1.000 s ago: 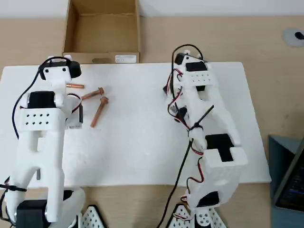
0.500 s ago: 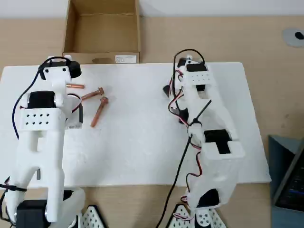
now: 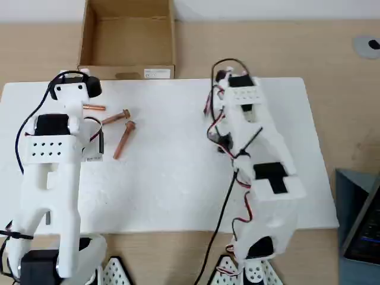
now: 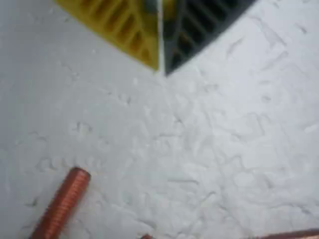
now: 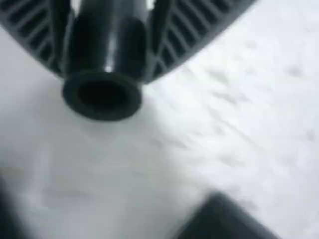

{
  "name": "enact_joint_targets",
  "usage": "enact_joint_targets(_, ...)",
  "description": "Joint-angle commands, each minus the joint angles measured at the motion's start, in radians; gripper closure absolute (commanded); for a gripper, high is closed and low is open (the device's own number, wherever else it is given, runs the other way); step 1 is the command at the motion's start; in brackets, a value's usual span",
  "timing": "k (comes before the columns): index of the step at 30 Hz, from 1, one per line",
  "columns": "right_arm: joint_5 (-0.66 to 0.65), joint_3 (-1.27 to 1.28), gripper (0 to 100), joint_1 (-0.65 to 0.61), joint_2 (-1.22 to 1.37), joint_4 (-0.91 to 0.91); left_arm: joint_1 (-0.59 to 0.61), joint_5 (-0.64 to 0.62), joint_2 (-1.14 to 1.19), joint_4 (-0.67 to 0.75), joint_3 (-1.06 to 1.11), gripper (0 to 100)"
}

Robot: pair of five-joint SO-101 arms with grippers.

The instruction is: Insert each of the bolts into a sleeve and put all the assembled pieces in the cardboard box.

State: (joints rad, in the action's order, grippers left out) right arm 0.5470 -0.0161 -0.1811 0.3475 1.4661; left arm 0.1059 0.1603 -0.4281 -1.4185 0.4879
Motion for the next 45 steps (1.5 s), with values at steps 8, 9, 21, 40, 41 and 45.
enact_joint_targets(8, -0.031, -0.099, 98.8, -0.012, -0.323, 0.138, 0.005, 0.002, -0.012, -0.035, -0.041, 100)
enact_joint_targets(9, -0.043, -0.099, 98.8, -0.012, -0.344, 0.155, 0.008, 0.002, -0.012, -0.035, -0.041, 100)
enact_joint_targets(21, -0.089, -0.067, 98.8, -0.008, -0.682, 0.307, 0.006, 0.002, -0.013, -0.112, -0.063, 100)
enact_joint_targets(40, -0.206, 0.717, 98.8, -0.005, -1.457, 0.1, -0.051, 0.008, 0.039, -0.141, -0.25, 100)
enact_joint_targets(41, -0.221, 0.745, 98.8, -0.005, -1.484, 0.086, -0.071, 0.008, 0.059, -0.141, -0.25, 100)
enact_joint_targets(45, -0.232, 0.819, 98.8, -0.005, -1.586, 0.048, -0.138, 0.002, 0.151, -0.127, -0.259, 100)
